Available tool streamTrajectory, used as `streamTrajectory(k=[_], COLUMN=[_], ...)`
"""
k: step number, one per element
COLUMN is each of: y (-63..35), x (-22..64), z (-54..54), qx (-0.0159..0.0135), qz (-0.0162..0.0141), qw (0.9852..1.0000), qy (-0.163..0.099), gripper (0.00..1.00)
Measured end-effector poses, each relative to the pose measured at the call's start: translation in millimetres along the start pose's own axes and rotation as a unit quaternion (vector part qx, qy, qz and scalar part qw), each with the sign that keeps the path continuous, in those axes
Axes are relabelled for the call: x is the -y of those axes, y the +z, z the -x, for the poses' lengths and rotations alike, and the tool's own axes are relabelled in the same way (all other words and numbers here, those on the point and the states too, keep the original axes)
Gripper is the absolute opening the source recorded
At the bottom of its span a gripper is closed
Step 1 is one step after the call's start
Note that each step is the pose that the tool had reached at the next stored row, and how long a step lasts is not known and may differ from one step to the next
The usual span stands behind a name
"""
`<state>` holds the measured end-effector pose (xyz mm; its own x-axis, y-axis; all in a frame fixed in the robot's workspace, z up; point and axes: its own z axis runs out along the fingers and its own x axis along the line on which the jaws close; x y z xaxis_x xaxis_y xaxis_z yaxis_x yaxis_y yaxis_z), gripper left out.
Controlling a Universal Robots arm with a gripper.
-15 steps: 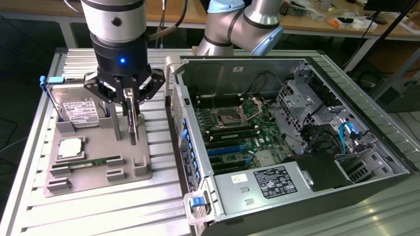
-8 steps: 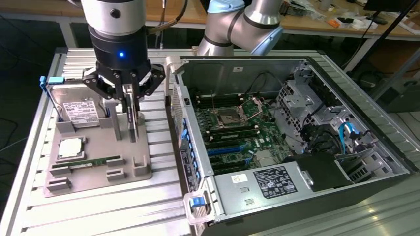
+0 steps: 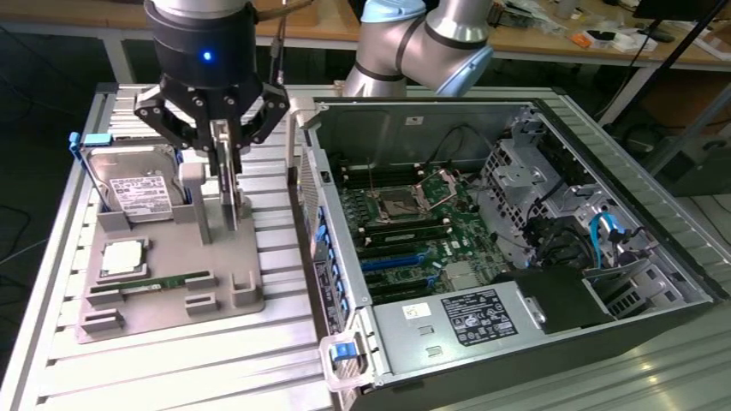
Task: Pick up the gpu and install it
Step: 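Pick up the gpu and move the gpu toward the slot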
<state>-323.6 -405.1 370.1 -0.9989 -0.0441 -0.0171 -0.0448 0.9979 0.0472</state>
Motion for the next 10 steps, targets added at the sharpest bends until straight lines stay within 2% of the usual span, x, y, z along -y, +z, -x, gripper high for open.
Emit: streamTrajectory(k=[2,10], y=[-12.4,-46.7], x=[-0.6,-2.2], z=[0.3,0.9], qx=[0.0000,0.0000], qz=[0.0000,-0.0001], qw=[1.0000,1.0000], qy=[0.000,0.000], gripper=[0.27,0.27])
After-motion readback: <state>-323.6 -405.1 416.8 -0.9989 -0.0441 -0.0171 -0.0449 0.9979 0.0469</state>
